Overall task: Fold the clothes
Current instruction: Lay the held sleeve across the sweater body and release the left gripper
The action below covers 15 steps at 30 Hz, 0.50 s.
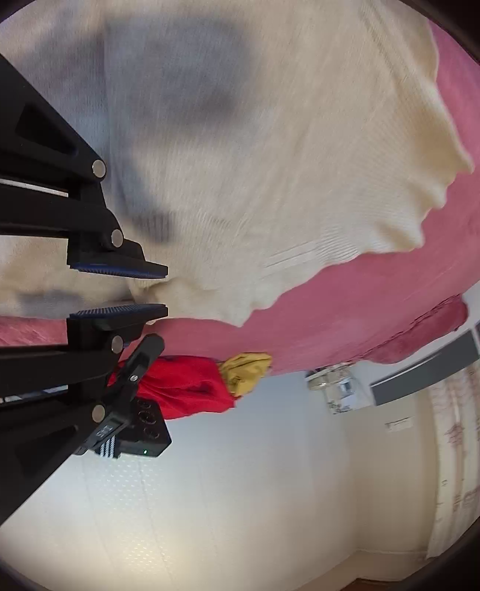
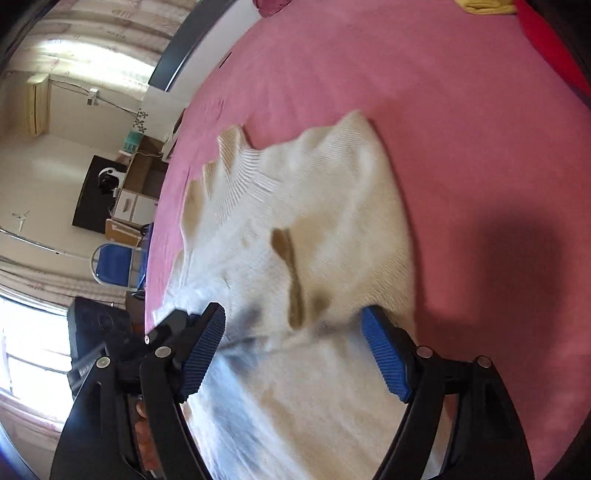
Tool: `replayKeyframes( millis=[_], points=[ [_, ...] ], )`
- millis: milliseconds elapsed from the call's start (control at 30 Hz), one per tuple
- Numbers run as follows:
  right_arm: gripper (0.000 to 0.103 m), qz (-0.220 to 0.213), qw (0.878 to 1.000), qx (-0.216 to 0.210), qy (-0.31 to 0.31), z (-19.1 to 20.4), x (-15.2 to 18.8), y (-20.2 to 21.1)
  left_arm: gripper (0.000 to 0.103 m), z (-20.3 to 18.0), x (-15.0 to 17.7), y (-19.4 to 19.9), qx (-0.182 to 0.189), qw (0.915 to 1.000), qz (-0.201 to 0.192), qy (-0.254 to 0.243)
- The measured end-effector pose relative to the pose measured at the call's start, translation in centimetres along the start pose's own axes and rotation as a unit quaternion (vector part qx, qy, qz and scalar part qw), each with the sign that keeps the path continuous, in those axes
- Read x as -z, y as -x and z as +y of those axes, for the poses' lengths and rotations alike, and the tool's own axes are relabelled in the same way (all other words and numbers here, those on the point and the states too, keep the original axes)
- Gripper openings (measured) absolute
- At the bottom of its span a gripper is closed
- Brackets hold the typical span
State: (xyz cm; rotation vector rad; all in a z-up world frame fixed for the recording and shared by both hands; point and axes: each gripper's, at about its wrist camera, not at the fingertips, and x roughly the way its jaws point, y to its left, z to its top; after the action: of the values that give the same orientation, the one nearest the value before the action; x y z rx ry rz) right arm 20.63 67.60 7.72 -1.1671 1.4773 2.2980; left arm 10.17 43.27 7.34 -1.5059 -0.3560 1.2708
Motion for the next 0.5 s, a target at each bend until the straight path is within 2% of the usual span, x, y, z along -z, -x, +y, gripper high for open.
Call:
replayKeyframes(
  millis=[100,133,233,300,367,433,500],
  points=[
    [0.079,0.019,1.000,0.007,0.012,1.1,-1.6,-1.6,0.014,0.1,-1.8,3.7,0.002,0.9997,-0.022,0.005],
    [0.074,0.023,0.999,0.022,0.016,1.7,-1.8,-1.7,0.014,0.5,-1.6,4.8,0.002,0.9996,-0.026,0.005],
    [0.073,0.046,0.994,0.063,0.072,3.4,-0.5,-0.5,0.015,2.6,-1.1,8.5,-0.009,0.9992,-0.036,0.011],
    [0.073,0.050,0.992,0.079,0.087,3.3,0.7,1.1,0.015,4.1,-0.8,9.5,-0.018,0.9985,-0.047,0.022],
    [0.073,0.036,0.993,0.070,0.083,3.0,1.0,2.7,0.015,5.9,-0.4,10.6,-0.027,0.9969,-0.062,0.039],
    [0.068,0.013,0.997,0.023,0.071,3.1,0.0,3.3,0.015,7.5,-0.1,11.3,-0.032,0.9948,-0.078,0.056],
    [0.067,0.009,0.999,0.001,0.038,2.5,-1.3,2.3,0.016,8.8,0.4,12.0,-0.030,0.9917,-0.090,0.087]
  ],
)
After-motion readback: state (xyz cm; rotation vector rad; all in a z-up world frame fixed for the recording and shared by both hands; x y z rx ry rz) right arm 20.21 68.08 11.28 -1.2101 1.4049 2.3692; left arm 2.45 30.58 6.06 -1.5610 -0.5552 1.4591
